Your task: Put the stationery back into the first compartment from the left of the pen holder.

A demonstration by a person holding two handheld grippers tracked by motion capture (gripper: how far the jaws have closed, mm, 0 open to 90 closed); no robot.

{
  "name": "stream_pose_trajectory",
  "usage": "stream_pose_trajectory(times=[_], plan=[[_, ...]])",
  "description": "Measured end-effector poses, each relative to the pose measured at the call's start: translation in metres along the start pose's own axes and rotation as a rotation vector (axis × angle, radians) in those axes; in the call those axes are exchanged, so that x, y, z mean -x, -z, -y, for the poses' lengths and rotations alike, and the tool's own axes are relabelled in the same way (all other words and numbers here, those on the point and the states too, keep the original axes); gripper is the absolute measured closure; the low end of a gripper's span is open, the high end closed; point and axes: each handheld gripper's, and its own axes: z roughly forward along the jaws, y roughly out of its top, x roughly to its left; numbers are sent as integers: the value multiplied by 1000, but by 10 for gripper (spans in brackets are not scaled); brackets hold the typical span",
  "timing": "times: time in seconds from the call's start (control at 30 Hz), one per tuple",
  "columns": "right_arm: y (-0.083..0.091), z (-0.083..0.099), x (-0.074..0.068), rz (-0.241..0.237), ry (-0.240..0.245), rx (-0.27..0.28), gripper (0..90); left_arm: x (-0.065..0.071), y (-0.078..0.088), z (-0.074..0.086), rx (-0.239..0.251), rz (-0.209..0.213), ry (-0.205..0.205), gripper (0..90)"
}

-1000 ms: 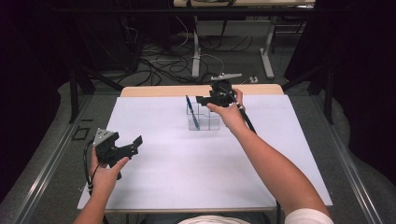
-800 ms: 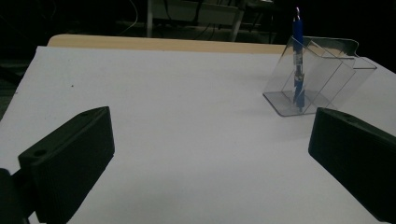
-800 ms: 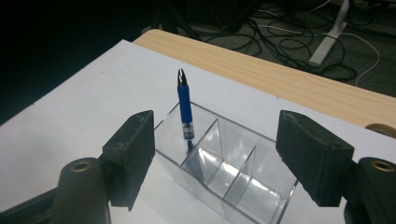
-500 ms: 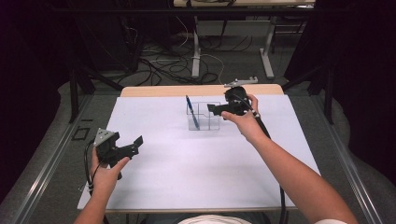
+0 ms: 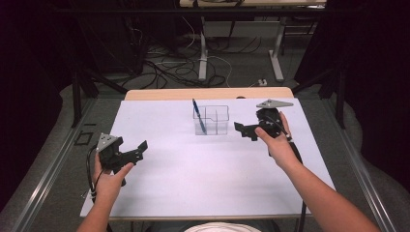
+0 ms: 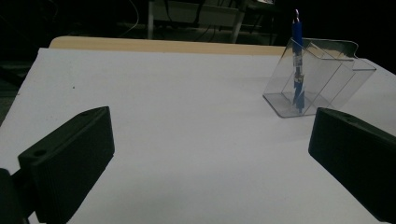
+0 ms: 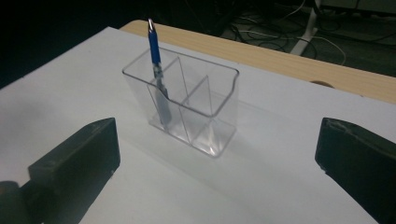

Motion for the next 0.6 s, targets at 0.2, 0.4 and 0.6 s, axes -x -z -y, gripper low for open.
stream_pose_trajectory(times=[0.2, 0.4, 0.6], plan=[[22, 21, 13, 54, -2, 7, 0, 0, 0, 1, -4, -6, 0, 3], [38, 44, 30, 100, -41, 29, 0, 0, -1, 1, -8, -10, 1, 3], [47, 72, 49, 154, -112, 43, 0, 1, -2, 0, -8, -10, 15, 3]])
